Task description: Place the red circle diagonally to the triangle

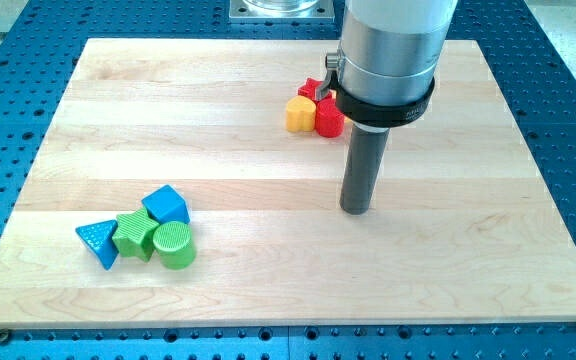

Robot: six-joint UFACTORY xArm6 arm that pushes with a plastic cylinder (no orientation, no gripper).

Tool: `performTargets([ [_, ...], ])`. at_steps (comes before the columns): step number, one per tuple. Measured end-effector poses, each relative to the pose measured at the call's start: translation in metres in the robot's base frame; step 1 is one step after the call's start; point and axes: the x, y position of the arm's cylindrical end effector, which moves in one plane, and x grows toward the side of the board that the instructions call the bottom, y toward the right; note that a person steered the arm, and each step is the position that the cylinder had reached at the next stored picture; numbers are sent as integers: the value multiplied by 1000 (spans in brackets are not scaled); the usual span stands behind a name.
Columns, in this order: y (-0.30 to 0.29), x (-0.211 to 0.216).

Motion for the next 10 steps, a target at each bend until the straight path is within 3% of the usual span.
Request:
performTargets([
  [1,3,5],
  [2,25,-33],
  [3,47,-98],
  [4,16,-117],
  [5,-84,-119],
  [7,-103,-191],
  [8,-195,-206],
  [9,-158,-233],
  [10,-180,-248],
])
